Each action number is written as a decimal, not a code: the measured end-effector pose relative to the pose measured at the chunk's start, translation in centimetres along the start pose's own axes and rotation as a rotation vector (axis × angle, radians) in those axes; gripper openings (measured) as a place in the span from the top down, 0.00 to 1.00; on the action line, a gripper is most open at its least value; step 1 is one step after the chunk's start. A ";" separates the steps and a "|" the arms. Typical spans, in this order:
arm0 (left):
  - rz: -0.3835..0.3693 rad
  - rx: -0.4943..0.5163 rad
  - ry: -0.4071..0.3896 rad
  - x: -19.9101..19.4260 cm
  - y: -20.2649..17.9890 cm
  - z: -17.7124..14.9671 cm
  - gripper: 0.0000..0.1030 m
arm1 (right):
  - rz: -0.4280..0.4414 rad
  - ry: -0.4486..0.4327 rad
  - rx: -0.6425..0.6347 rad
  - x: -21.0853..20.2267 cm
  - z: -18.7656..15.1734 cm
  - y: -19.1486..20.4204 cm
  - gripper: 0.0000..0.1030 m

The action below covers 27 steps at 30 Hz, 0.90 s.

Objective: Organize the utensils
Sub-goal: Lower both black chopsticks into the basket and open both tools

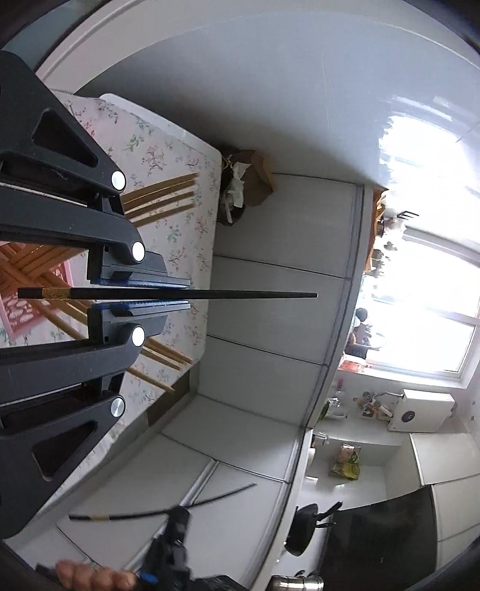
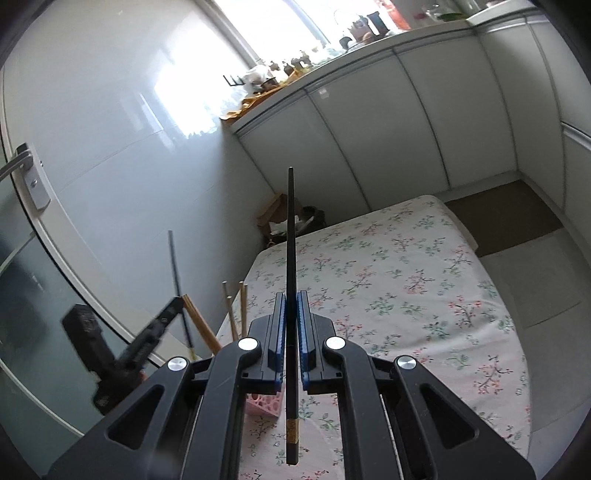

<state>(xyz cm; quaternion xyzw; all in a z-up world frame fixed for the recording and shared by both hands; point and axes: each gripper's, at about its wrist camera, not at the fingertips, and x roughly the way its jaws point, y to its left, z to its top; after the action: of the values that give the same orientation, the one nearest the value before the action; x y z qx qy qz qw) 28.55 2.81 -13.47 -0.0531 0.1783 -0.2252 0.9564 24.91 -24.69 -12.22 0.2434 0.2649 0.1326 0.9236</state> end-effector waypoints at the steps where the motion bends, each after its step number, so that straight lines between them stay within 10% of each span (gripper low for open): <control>1: 0.009 0.011 0.003 0.5 0.1 -0.5 0.95 | 0.003 0.002 -0.002 0.2 -0.1 0.1 0.94; 17: 0.024 0.020 0.075 1.0 0.9 -3.1 0.88 | 0.023 0.016 -0.009 0.6 -0.8 0.5 0.94; 24: 0.129 -0.094 0.138 -3.3 0.6 1.8 0.34 | 0.046 0.011 -0.016 1.6 -1.8 1.7 0.94; 27: 0.187 -0.135 0.218 -3.0 1.0 2.7 0.26 | 0.064 -0.004 -0.028 2.7 -2.9 2.9 0.94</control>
<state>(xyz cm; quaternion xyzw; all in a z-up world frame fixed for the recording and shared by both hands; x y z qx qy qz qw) 27.42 5.11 -10.21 -0.0756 0.3001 -0.1270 0.9424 25.25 -20.11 -13.98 0.2390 0.2533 0.1652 0.9228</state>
